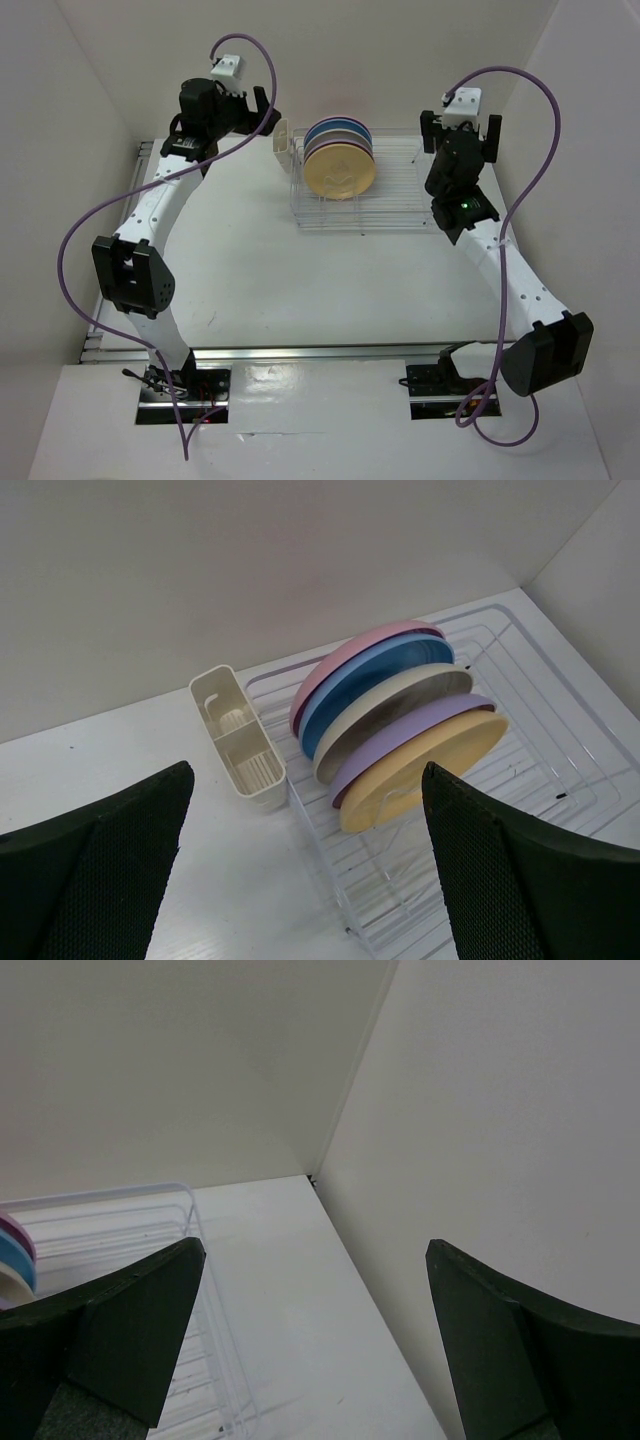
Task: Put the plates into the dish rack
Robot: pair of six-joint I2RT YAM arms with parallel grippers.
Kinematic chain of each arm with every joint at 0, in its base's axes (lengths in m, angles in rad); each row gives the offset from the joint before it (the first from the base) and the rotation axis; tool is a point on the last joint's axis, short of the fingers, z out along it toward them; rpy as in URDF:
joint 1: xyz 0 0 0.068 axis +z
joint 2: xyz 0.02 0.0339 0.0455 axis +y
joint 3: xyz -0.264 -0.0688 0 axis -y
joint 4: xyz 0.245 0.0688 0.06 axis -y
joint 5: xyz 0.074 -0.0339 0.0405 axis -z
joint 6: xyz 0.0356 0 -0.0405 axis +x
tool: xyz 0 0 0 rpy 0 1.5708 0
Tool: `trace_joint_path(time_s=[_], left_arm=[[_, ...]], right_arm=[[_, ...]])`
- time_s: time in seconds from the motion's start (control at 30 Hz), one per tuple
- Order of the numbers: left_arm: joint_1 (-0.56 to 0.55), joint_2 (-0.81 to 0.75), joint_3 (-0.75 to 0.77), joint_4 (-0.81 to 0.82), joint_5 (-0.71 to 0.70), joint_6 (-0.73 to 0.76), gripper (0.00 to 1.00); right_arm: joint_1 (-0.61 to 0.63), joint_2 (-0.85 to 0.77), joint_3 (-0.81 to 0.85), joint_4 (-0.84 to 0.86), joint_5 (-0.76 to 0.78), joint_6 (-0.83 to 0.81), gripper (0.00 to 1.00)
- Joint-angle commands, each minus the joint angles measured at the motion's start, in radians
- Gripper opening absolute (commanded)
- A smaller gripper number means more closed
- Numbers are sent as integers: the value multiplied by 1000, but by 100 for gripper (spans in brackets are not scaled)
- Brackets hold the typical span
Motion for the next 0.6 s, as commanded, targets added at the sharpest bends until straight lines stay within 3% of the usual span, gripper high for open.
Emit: trace_joint_path(time_s=[0.0, 0.2, 0.57], left_arm=[[5, 1, 32, 60, 12, -33, 100], [5, 1, 32, 70, -74, -56, 100], [-15, -18, 22, 92, -60, -18, 100]], right_arm=[[4, 25, 40, 33, 23, -34, 100], [4, -16, -3, 88, 10, -51, 100], [4, -16, -3, 88, -10, -51, 100]])
